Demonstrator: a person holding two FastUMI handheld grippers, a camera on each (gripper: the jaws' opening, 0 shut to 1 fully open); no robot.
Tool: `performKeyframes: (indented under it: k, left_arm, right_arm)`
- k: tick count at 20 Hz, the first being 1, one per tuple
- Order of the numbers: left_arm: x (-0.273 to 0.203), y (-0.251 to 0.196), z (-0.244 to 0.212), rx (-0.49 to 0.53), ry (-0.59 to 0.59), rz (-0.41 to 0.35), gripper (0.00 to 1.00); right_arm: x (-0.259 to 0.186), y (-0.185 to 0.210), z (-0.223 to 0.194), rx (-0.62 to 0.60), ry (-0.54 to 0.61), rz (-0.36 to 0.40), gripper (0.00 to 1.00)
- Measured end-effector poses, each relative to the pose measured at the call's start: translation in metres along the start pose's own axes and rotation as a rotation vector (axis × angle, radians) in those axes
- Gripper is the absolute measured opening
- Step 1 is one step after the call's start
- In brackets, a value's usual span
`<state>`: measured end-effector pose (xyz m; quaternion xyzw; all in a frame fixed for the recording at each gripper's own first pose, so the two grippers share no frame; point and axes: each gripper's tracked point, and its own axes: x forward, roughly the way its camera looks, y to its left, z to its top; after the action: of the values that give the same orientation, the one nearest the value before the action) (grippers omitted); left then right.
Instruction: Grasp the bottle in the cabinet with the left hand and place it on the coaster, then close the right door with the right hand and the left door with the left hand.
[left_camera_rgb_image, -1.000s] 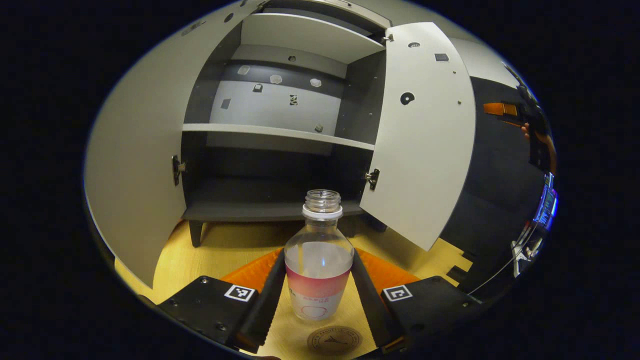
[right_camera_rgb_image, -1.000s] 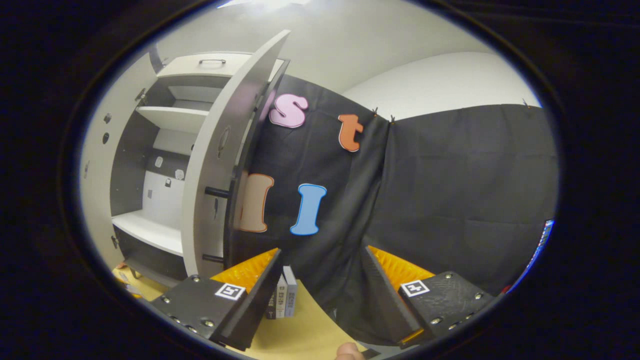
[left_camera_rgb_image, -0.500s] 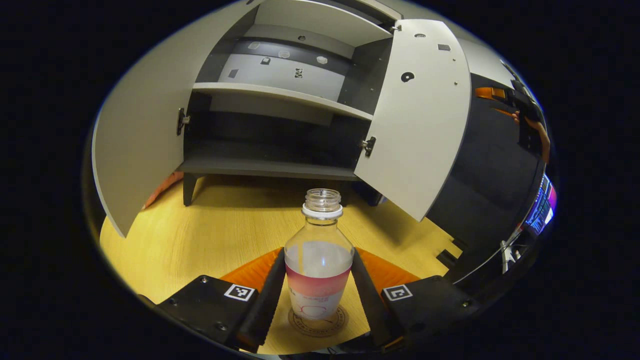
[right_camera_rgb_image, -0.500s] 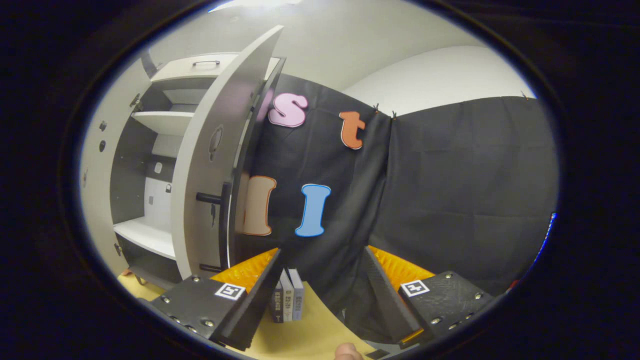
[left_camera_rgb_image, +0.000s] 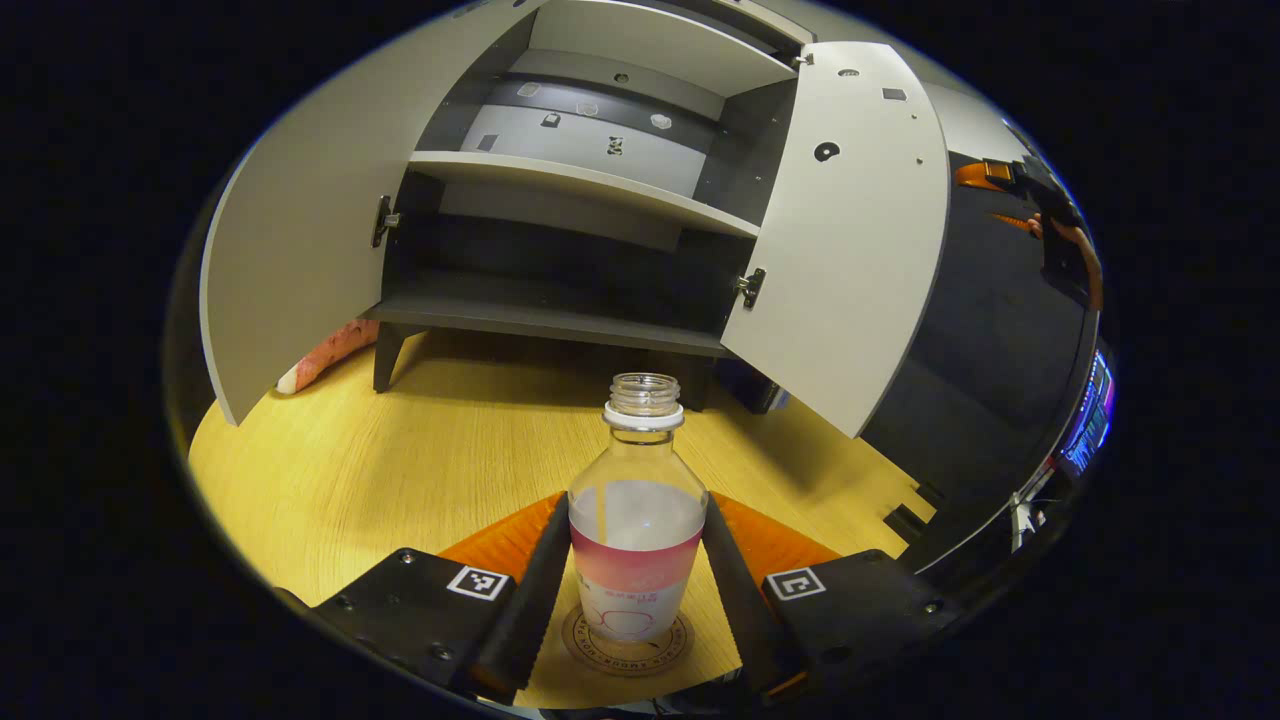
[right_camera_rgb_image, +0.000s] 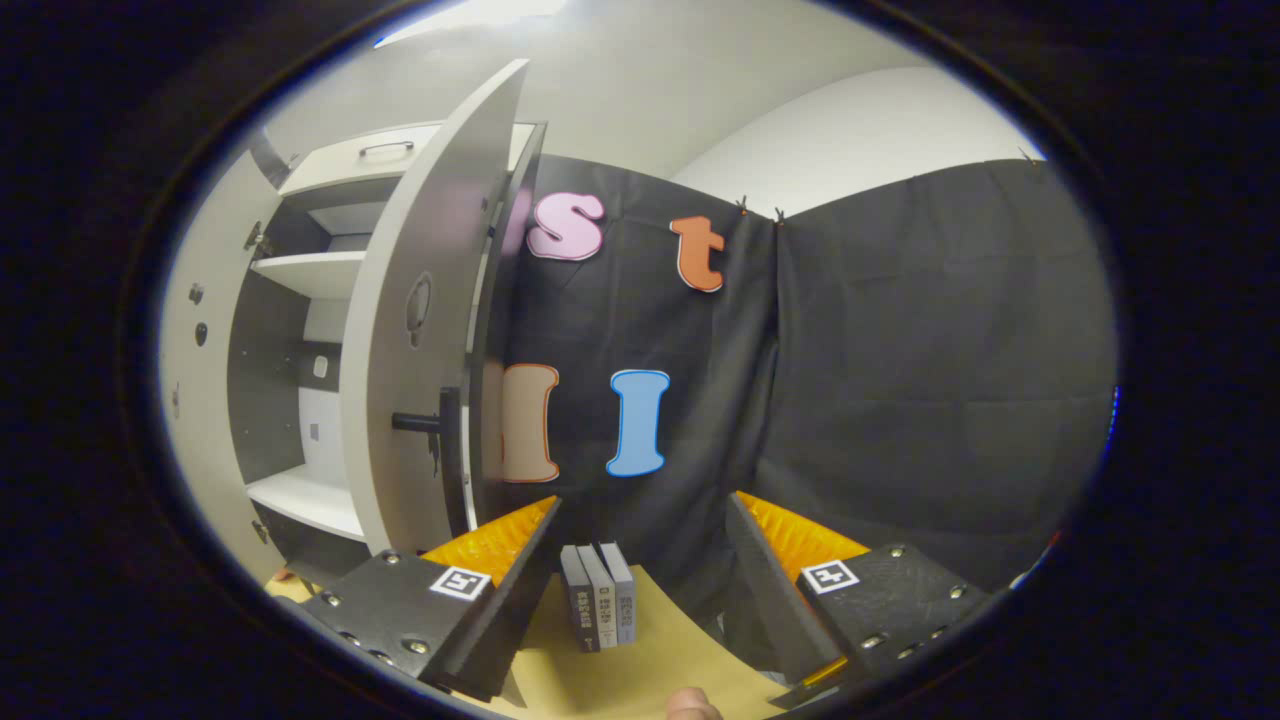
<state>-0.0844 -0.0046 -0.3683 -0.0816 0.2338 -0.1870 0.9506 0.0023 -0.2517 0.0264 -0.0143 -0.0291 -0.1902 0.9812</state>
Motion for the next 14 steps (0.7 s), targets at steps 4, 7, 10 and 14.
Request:
performKeyframes:
  k: [4,7,10,14]
  left_arm:
    - [-0.010,-0.003,-0.004,0.024,0.018,0.001,0.79]
    - [-0.013,-0.005,-0.006,0.041,0.037,-0.003,0.79]
    - [-0.017,-0.005,-0.009,0.043,0.061,-0.001,0.79]
    - [-0.022,-0.008,-0.012,0.064,0.084,-0.003,0.80]
  right_arm:
    - [0.001,0.004,-0.002,0.002,0.002,0.015,0.97]
    - [0.003,0.011,-0.002,-0.011,0.004,0.035,0.97]
    - [0.003,0.017,-0.003,-0.004,-0.005,0.037,0.97]
    - [0.001,0.010,-0.011,0.018,0.011,0.024,0.97]
